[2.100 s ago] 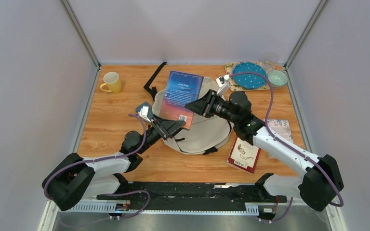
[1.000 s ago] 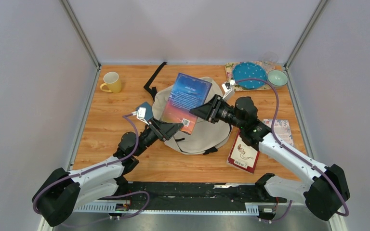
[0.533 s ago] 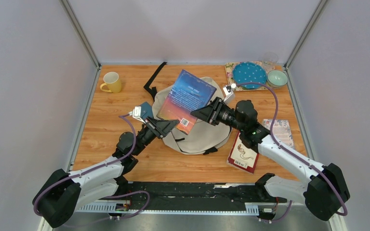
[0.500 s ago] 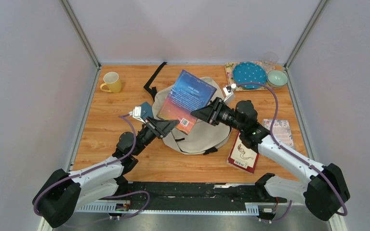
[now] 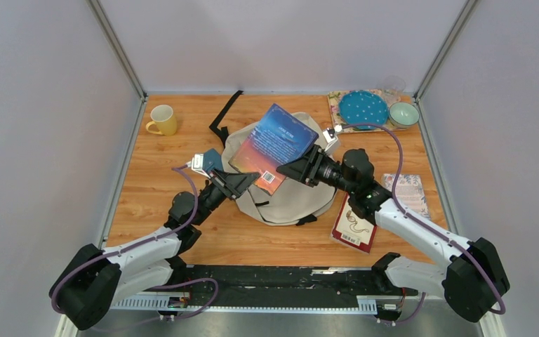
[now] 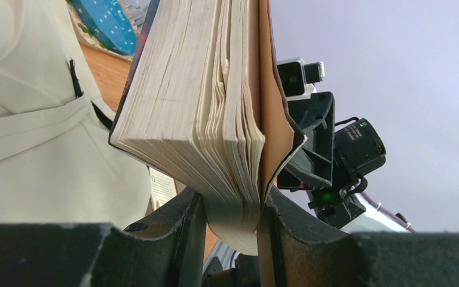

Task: Pack the student bag
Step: Pick up the book from the center of the board.

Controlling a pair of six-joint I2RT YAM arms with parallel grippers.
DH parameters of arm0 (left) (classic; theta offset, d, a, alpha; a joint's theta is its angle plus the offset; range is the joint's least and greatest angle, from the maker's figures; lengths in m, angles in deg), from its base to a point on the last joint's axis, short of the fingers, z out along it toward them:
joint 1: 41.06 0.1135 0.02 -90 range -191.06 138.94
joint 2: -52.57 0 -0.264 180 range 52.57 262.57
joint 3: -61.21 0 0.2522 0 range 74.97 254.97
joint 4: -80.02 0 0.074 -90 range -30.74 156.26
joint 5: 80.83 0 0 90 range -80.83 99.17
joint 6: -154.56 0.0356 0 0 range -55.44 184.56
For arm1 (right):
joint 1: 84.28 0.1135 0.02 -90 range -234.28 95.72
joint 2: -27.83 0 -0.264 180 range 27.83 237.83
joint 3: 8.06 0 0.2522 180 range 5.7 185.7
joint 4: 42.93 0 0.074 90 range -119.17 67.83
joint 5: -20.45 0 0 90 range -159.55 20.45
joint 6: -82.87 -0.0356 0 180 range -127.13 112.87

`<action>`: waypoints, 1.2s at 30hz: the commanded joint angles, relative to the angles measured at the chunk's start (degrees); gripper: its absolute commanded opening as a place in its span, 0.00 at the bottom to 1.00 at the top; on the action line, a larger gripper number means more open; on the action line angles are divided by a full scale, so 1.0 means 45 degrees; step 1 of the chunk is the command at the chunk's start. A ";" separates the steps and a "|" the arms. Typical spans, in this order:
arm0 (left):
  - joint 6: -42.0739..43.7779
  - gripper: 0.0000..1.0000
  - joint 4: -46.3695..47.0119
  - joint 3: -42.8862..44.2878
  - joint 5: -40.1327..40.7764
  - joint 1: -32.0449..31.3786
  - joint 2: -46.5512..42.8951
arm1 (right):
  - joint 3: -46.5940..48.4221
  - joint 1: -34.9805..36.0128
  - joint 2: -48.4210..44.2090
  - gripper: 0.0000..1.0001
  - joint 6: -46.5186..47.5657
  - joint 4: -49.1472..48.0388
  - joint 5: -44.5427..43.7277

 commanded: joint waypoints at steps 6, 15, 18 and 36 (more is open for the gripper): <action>-0.1132 0.00 0.2900 0.0290 -0.0723 0.0043 0.1520 | 0.0897 0.0728 0.0438 0.54 -0.0205 -0.2786 0.1623; -0.1078 0.00 0.3665 0.0094 -0.0879 -0.0270 0.1798 | 0.1230 0.0924 0.0810 0.08 0.0283 -0.2630 0.0687; -0.0610 0.18 0.2827 0.0153 -0.1250 -0.0270 0.1506 | 0.1347 0.0924 0.0479 0.00 0.0752 -0.1889 0.0334; 0.0799 0.68 0.1536 -0.0296 -0.0685 0.0628 0.0313 | 0.1094 0.0904 -0.0401 0.00 -0.0846 -0.2041 0.2501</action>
